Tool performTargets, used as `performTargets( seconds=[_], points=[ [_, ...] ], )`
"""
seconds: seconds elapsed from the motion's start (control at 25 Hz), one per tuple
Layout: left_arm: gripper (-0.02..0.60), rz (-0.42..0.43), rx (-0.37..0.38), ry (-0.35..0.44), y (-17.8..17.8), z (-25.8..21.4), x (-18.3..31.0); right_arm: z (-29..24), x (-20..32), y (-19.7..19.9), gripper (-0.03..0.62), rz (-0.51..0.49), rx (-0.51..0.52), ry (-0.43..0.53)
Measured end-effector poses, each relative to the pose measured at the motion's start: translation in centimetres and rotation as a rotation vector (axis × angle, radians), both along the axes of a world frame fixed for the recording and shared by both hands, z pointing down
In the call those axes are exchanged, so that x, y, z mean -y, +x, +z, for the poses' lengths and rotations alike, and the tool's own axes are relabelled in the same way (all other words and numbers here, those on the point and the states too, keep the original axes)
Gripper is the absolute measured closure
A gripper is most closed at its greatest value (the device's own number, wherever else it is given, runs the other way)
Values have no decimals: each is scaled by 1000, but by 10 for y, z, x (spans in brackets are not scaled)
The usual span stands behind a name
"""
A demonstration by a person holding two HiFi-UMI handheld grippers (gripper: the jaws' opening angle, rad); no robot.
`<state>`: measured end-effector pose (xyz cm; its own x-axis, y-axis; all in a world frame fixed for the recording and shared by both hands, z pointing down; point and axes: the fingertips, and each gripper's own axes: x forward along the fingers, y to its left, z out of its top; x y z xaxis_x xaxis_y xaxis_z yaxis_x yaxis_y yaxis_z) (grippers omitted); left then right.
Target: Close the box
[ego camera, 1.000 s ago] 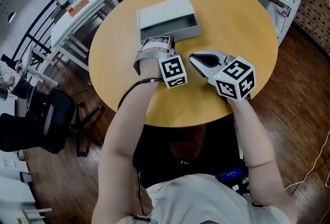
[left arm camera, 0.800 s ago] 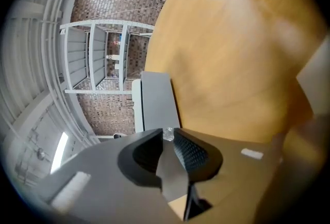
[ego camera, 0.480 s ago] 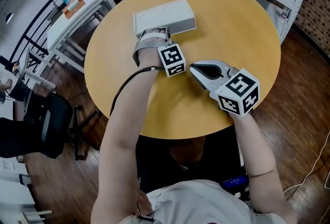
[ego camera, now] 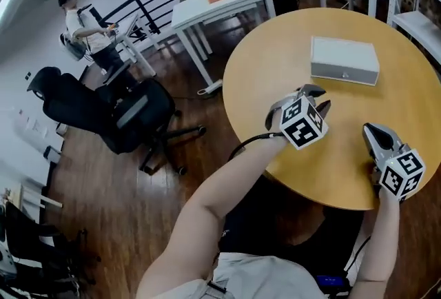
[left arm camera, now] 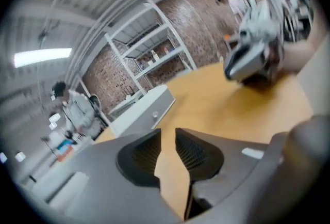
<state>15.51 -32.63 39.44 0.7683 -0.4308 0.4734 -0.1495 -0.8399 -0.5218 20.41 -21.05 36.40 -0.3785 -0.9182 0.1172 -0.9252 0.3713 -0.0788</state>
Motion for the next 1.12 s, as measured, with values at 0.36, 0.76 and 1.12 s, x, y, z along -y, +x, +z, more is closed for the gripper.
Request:
performTargets(
  seconds=[0.36,0.76,1.12],
  points=[
    [580,166,-469,-431,-28,-28,-66,2,19,-35,591,-119,-1,10],
    [581,160,-491,-493,-27,-15,-69,2,23,-47,591,-135,0,9],
    [581,162,-495,-490,-41,-10,-63,11,34,-57,592,-146,-13,23]
  ],
)
